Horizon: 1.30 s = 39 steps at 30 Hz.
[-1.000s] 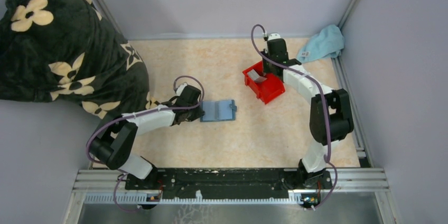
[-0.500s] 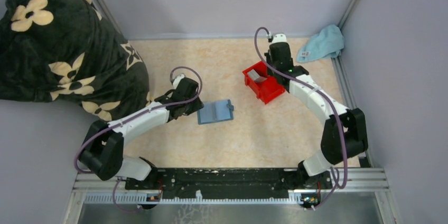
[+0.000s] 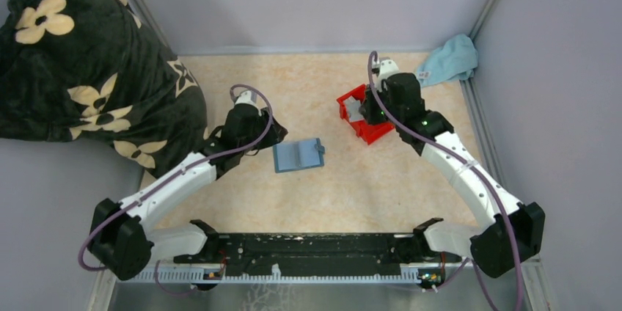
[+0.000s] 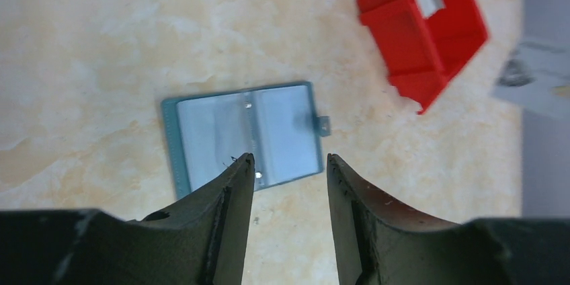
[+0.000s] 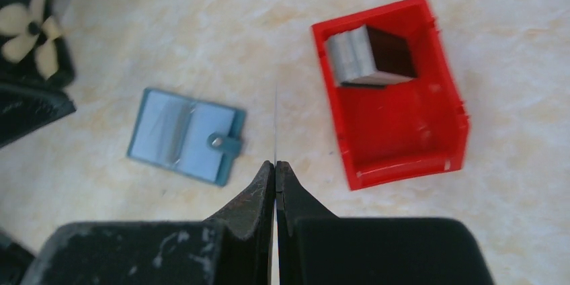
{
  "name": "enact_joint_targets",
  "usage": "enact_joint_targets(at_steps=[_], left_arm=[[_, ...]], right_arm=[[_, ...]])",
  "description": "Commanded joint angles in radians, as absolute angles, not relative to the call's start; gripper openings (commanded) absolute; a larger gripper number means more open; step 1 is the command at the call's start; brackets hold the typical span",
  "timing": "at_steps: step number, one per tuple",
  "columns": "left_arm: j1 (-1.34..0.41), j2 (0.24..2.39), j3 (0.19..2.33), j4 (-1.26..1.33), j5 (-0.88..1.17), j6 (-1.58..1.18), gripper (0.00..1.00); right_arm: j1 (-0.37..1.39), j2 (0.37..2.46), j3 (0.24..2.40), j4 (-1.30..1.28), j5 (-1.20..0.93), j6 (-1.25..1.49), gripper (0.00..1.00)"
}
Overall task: Put the credit cards into the card holder
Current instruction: Pick up the credit card from the storage box.
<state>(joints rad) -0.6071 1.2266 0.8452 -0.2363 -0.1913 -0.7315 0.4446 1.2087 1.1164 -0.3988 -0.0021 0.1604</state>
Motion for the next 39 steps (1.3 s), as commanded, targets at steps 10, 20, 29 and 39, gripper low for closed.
enact_joint_targets(at_steps=[10,20,29,39], left_arm=[[-0.612,1.147,0.756,0.093,0.418,-0.511,0.53],[-0.613,1.169,0.729,0.150,0.700,-0.444,0.51],[-0.618,1.215,0.725,0.127,0.847,-0.399,0.49],[-0.618,1.233,0.717,0.111,0.900,-0.370,0.44]], right_arm=[[0.555,1.033,0.919,-0.417,-0.602,0.249,0.00],[0.568,1.031,0.806,-0.280,-0.773,0.336,0.00],[0.568,1.085,0.802,-0.202,-0.825,0.363,0.00],[0.568,1.140,0.816,-0.172,-0.846,0.356,0.00]])
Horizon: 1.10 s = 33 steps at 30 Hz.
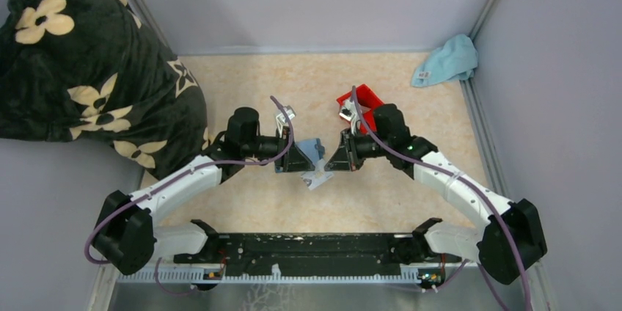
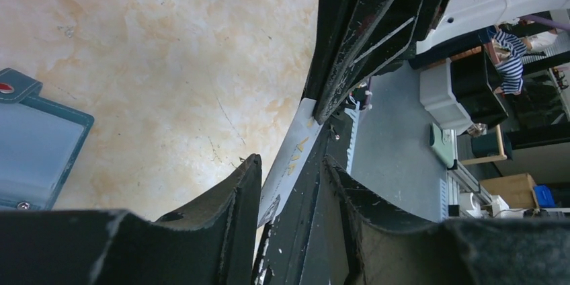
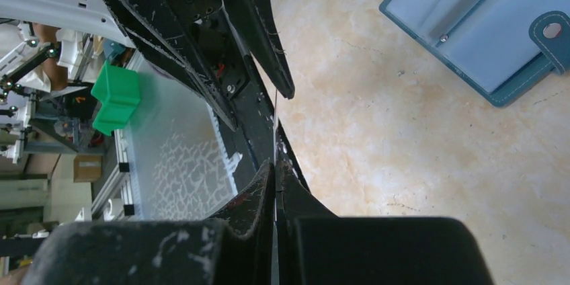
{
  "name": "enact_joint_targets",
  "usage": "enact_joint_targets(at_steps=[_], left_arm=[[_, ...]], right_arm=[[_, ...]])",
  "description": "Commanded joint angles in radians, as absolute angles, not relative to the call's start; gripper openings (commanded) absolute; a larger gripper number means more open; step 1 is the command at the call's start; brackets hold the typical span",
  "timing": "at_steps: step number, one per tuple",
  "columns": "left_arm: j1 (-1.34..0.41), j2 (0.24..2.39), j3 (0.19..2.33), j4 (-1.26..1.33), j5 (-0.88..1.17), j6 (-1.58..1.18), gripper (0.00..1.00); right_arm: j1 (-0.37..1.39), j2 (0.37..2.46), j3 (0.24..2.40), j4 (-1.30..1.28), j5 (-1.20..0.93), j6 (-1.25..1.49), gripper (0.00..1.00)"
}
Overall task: Put the credit cards into the card holder
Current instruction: Pick up the credit card from the storage box.
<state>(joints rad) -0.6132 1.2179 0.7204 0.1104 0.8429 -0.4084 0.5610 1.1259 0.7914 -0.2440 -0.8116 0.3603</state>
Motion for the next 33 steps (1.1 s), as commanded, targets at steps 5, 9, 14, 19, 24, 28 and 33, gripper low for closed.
enact_joint_targets(at_steps=[5,9,14,19,24,28,33], left_arm=[[-0.620,1.252,0.728,0.087,0.905,-0.351,0.37],[-0.621,1.266,0.736,0.064,0.899,-0.337,0.32],[-0.621,1.278,0.744,0.047,0.889,-0.330,0.17],[-0.623,1.299,0.744,0.058,0.892,-0.336,0.03],[-0.623,1.315,0.741,0.080,0.920,-0.352,0.00],[-0.623,1.320,0.739,0.086,0.925,-0.364,0.00],[-0.623,1.316,0.731,0.096,0.918,-0.368,0.00]], right_arm=[[0.566,1.170,0.830,-0.167,-0.858,0.350,0.00],[0.564,1.186,0.843,-0.170,-0.865,0.343,0.00],[0.547,1.196,0.847,-0.163,-0.879,0.342,0.00],[0.542,1.211,0.849,-0.153,-0.894,0.342,0.00],[0.539,1.227,0.850,-0.135,-0.901,0.346,0.00],[0.531,1.239,0.853,-0.123,-0.912,0.347,0.00],[0.517,1.245,0.853,-0.106,-0.922,0.351,0.00]])
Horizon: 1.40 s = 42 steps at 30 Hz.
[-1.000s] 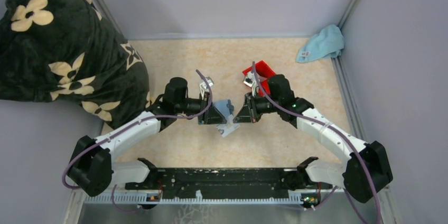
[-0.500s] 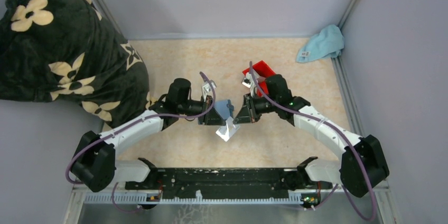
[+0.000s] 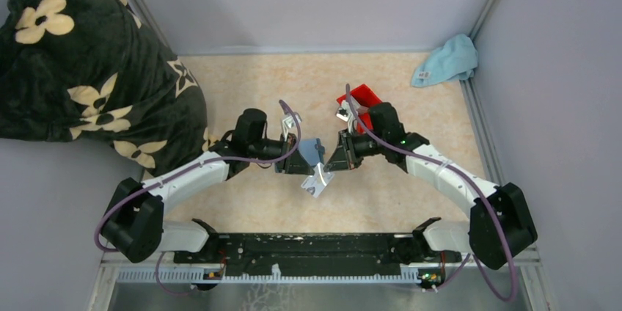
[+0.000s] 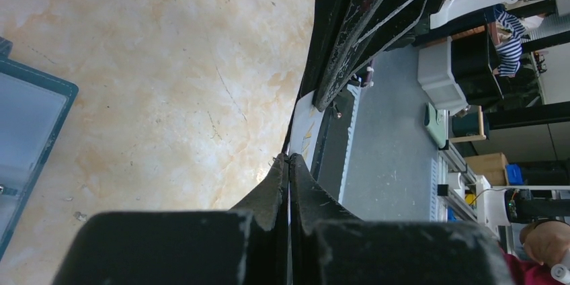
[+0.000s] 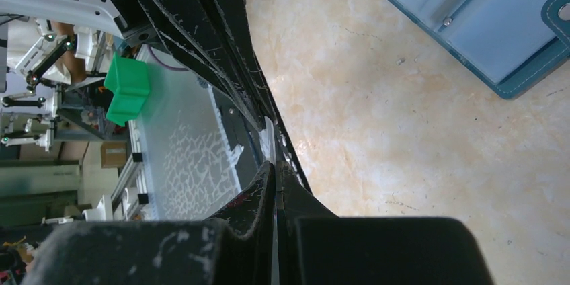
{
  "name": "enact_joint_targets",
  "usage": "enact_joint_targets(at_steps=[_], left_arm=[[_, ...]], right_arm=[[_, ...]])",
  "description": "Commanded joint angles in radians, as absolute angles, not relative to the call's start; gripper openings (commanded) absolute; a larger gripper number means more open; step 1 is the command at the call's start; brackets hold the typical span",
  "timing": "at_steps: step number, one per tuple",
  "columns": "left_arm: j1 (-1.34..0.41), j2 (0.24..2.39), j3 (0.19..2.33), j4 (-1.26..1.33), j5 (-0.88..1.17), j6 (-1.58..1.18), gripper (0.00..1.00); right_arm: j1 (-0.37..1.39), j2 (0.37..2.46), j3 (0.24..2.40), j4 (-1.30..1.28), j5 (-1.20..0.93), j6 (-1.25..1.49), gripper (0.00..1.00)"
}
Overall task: Put the credit cards into the card holder
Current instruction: Pick up the credit card from the storage box, then insert the credit card into the card holder.
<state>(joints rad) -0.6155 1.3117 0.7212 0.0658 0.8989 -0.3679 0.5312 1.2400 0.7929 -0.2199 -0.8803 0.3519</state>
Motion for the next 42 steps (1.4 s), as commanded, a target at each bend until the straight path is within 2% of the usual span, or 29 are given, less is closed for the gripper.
enact_joint_targets(at_steps=[1,6,10,13,15,20,25,33,42], left_arm=[[-0.623,1.321,0.733,0.092,0.921,-0.367,0.00],[-0.623,1.330,0.734,0.087,0.911,-0.374,0.00],[-0.621,1.315,0.725,0.084,0.816,-0.382,0.00],[-0.620,1.318,0.726,0.062,0.705,-0.391,0.00],[-0.620,1.320,0.722,0.061,0.622,-0.413,0.00],[-0.612,1.331,0.706,0.076,0.491,-0.473,0.00],[-0.552,1.328,0.677,0.110,0.437,-0.533,0.00],[-0.408,1.343,0.587,0.229,0.528,-0.619,0.00],[-0.377,1.413,0.529,0.367,0.548,-0.707,0.00]], right_arm=[[0.514,1.247,0.854,-0.101,-0.923,0.354,0.00],[0.503,1.260,0.865,-0.101,-0.926,0.350,0.00],[0.491,1.274,0.870,-0.097,-0.907,0.352,0.00],[0.473,1.283,0.868,-0.079,-0.882,0.367,0.16],[0.462,1.285,0.867,-0.061,-0.864,0.381,0.23],[0.449,1.300,0.869,-0.029,-0.806,0.400,0.34],[0.446,1.327,0.878,-0.019,-0.740,0.398,0.35],[0.446,1.411,0.897,-0.021,-0.673,0.378,0.35],[0.472,1.491,0.922,-0.041,-0.563,0.358,0.35]])
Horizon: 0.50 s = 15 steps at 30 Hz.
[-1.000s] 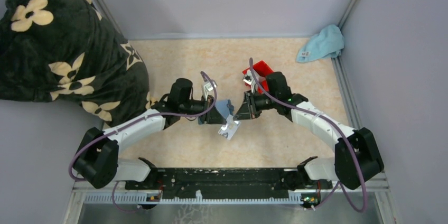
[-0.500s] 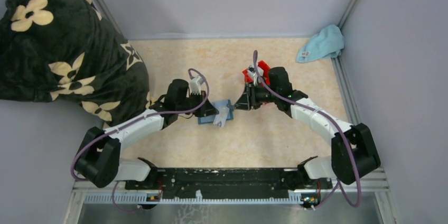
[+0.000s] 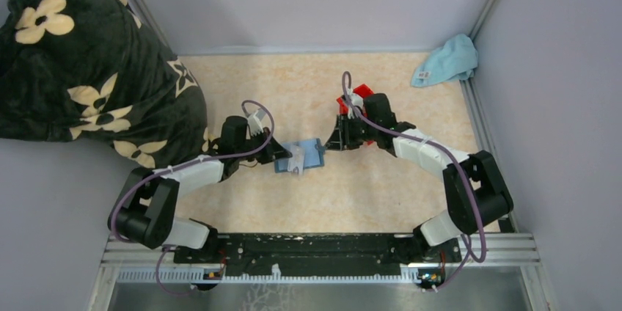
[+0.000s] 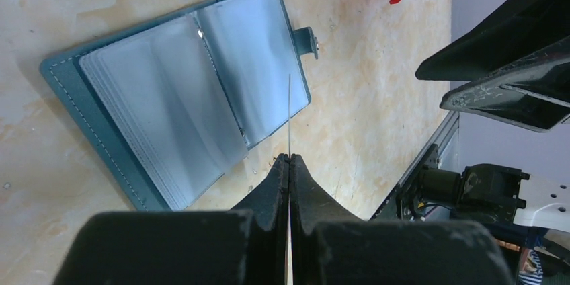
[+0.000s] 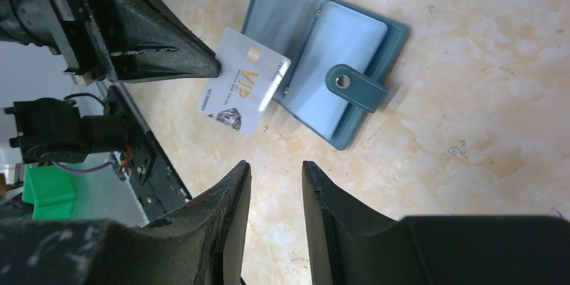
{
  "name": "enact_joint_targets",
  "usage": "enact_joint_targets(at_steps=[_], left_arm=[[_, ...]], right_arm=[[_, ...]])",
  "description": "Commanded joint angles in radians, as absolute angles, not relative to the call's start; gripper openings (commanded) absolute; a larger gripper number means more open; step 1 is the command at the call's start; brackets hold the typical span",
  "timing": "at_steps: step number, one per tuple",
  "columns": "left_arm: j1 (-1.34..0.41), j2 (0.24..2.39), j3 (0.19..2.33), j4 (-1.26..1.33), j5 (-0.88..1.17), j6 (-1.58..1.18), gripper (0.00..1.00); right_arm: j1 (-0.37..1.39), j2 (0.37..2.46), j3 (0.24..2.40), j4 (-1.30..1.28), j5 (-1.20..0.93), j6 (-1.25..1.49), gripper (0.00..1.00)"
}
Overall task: Put the credit cards into the card holder
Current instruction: Insert the credit card into the card holder.
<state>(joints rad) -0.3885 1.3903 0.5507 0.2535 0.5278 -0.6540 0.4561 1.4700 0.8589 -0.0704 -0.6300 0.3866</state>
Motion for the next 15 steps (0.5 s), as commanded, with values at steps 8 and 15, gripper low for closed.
enact_joint_targets(at_steps=[8,15], left_arm=[[-0.352,1.426,0.488,0.432,0.494,-0.780,0.00],[-0.335,1.453,0.468,0.481,0.469,-0.827,0.00]], right_arm=[[0.504,1.538,0.931,-0.044,-0.454,0.347,0.34],[0.513,1.577,0.936,-0.032,-0.421,0.348,0.34]])
